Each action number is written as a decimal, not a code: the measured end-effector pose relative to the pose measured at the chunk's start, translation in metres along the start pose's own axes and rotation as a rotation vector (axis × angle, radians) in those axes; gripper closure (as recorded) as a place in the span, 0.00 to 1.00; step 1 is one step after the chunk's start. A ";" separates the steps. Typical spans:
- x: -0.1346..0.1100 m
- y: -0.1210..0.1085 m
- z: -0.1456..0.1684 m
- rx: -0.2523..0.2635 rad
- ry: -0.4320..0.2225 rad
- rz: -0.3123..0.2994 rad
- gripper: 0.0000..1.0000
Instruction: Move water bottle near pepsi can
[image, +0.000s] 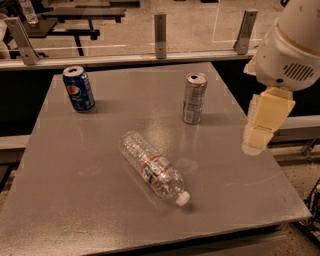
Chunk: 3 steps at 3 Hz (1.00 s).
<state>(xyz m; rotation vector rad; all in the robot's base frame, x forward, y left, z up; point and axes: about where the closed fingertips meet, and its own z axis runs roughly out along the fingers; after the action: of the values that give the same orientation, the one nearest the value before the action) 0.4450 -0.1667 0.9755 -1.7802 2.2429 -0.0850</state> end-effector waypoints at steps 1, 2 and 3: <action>-0.025 0.008 0.009 -0.001 0.039 0.034 0.00; -0.058 0.021 0.028 0.005 0.101 0.090 0.00; -0.076 0.027 0.046 -0.016 0.132 0.168 0.00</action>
Offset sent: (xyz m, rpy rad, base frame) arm -0.0081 0.0939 -0.0456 -0.1408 0.0804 -0.2013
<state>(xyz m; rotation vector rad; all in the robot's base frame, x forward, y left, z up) 0.4469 -0.0816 0.9386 -1.6305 2.4823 -0.1545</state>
